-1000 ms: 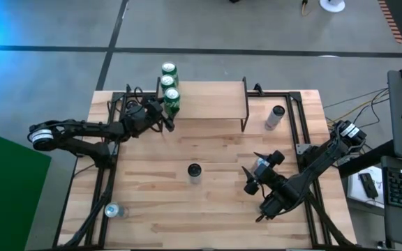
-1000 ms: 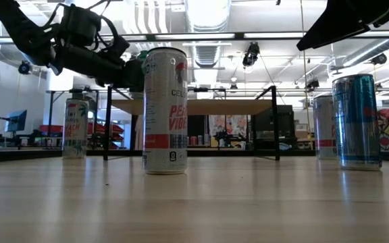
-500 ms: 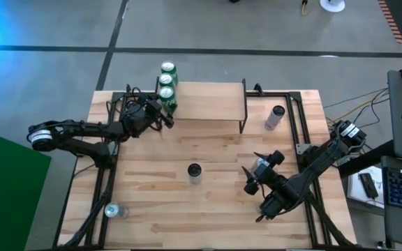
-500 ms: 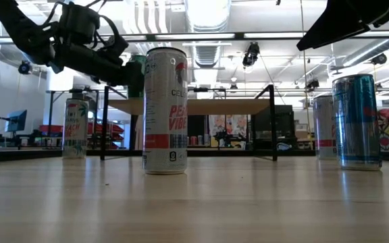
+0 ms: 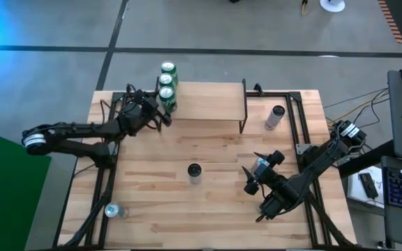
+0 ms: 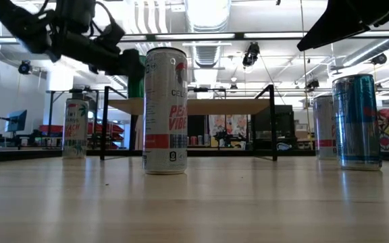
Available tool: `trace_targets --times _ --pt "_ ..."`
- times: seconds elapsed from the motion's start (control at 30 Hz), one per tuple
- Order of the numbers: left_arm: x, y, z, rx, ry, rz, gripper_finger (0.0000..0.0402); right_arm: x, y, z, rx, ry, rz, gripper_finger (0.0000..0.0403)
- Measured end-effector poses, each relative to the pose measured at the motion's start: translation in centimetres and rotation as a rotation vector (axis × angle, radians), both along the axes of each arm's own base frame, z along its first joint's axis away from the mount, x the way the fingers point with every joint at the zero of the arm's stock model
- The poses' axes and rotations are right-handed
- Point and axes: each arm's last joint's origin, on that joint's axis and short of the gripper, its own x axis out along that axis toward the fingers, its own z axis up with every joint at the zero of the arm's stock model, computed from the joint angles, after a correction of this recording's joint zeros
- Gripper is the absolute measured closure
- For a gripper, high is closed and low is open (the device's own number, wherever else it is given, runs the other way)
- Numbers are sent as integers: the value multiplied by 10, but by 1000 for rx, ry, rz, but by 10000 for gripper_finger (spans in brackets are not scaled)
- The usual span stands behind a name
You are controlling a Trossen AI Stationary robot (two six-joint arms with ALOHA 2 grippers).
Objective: Place canned beverage on shelf
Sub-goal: Put the top left white soda can on the shelf
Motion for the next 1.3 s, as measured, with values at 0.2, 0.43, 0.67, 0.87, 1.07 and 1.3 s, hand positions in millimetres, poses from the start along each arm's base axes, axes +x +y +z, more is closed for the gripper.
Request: trace_targets --times 0.2,0.43,0.67,0.87,1.07,1.3 --pt "6 2 29 -89 146 0 35 0 0 0 -6 7 2 75" --pt "8 -7 65 -106 233 -41 35 -4 4 0 -1 -1 20 75" --pt "-14 -35 94 -60 207 -54 35 -3 -6 -5 -64 -13 0 75" --pt "-37 -65 98 -17 213 55 35 1 -44 -7 -63 10 -131 75" --pt "-47 -82 87 -150 138 5 38 2 -67 -1 -1 17 -112 75" --pt "-52 -80 59 -280 117 81 54 20 -76 21 219 -32 392 76"
